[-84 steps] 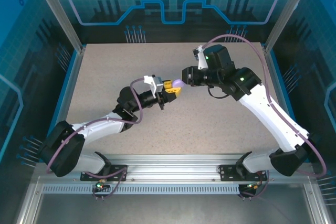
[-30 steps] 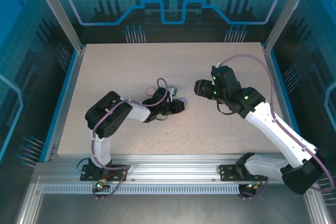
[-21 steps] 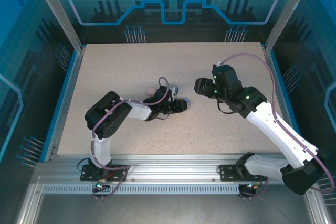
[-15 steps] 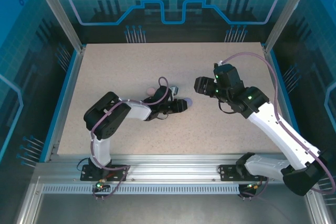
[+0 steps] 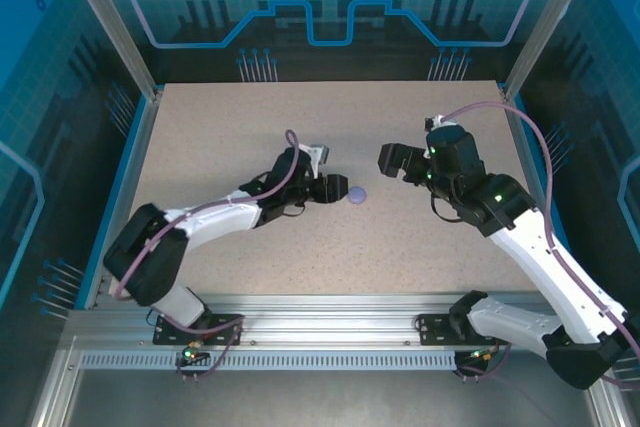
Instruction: Insert wireless bluetooth earbuds into charging case
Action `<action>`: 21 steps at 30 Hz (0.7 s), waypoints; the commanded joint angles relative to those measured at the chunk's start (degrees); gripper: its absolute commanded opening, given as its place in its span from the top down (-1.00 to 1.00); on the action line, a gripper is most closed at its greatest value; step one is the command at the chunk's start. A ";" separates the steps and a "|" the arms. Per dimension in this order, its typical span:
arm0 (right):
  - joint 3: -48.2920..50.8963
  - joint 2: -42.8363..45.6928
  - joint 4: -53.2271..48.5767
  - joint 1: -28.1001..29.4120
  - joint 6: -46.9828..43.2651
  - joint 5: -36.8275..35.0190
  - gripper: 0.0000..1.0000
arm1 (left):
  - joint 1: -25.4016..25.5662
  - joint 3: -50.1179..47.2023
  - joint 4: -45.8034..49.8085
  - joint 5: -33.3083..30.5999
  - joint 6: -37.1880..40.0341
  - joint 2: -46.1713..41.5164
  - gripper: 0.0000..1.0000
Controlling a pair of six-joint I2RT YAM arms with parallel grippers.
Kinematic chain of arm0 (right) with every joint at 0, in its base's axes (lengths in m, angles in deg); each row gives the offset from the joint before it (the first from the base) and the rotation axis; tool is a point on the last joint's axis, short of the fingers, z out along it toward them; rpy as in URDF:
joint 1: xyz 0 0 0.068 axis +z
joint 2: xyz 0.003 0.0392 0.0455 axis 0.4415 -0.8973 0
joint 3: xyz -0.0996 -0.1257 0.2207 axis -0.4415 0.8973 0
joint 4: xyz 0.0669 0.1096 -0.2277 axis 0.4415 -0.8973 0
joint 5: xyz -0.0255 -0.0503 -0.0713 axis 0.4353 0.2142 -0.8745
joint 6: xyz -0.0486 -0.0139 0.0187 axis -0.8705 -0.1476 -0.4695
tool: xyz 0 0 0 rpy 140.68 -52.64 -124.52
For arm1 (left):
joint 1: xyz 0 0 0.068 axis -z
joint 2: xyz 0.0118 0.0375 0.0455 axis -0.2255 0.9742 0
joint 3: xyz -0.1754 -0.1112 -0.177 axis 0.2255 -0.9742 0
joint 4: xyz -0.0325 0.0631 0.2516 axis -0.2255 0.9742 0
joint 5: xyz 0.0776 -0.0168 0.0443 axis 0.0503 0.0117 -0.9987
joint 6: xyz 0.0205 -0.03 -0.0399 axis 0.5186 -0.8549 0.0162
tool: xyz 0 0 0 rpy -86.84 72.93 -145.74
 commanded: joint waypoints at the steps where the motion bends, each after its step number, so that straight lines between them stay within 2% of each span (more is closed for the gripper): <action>1: -0.46 0.93 -1.08 -1.00 -4.22 -2.30 -1.00 | -0.50 3.61 7.27 -2.89 7.86 -6.44 -0.44; 2: -0.88 0.82 -1.73 -0.96 -5.16 -3.37 -1.00 | -0.77 4.35 8.44 -3.64 8.89 -8.25 -0.56; 6: -0.23 1.33 -0.86 -1.09 -9.95 -10.15 -1.00 | -2.38 6.24 12.21 -5.17 12.07 -14.15 -0.73; 7: 0.42 1.58 0.14 -1.09 -11.23 -12.33 -1.00 | -2.71 6.20 12.39 -5.61 12.88 -15.40 -0.96; 10: 3.92 2.23 4.86 -1.80 -15.62 -18.80 -1.00 | -3.66 5.16 12.36 -9.43 15.85 -19.46 -0.97; 13: 9.05 2.25 11.75 -4.74 -20.23 -20.80 -1.00 | -5.18 3.83 12.92 -13.43 17.81 -23.58 -0.97; 16: 14.70 1.33 19.27 -8.10 -24.28 -20.36 -1.00 | -6.20 -0.05 9.84 -17.88 22.60 -28.15 -0.97; 21: 24.58 -0.59 30.47 -13.13 -27.76 -18.32 -1.00 | -7.05 -9.36 1.02 -26.02 35.62 -35.75 -0.97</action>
